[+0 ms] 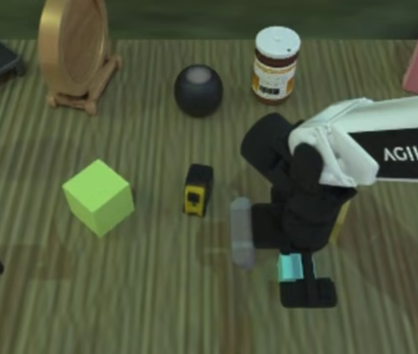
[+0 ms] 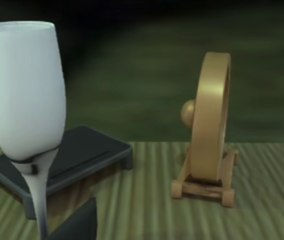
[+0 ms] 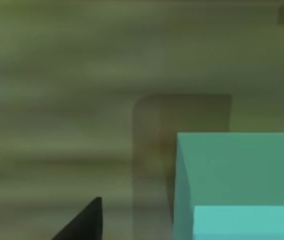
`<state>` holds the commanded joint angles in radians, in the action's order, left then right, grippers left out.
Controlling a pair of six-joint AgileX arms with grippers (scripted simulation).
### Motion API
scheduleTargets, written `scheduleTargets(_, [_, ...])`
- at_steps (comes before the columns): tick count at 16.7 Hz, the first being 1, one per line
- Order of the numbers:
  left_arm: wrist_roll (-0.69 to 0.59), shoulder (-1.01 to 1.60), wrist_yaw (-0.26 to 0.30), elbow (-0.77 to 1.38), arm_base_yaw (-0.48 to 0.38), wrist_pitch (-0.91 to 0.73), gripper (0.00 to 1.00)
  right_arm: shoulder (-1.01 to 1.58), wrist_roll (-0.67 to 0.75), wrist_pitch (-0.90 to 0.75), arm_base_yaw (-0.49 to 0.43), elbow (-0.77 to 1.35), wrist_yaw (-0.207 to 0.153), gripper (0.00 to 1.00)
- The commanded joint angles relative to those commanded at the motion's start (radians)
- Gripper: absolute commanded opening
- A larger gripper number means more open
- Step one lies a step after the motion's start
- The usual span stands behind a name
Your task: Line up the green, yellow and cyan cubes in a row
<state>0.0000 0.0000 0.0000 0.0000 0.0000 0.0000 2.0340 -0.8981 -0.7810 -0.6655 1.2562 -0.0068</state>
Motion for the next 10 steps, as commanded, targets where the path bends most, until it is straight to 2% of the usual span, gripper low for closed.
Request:
scheduleTargets(7, [0.0, 0.0, 0.0, 0.0, 0.0, 0.0, 1.0, -0.091, -0.004, -0.224, -0.005, 0.124, -0.001, 1.0])
scheduleTargets(10, [0.0, 0.0, 0.0, 0.0, 0.0, 0.0, 1.0, -0.109, -0.003, -0.25, -0.006, 0.14, -0.001, 1.0])
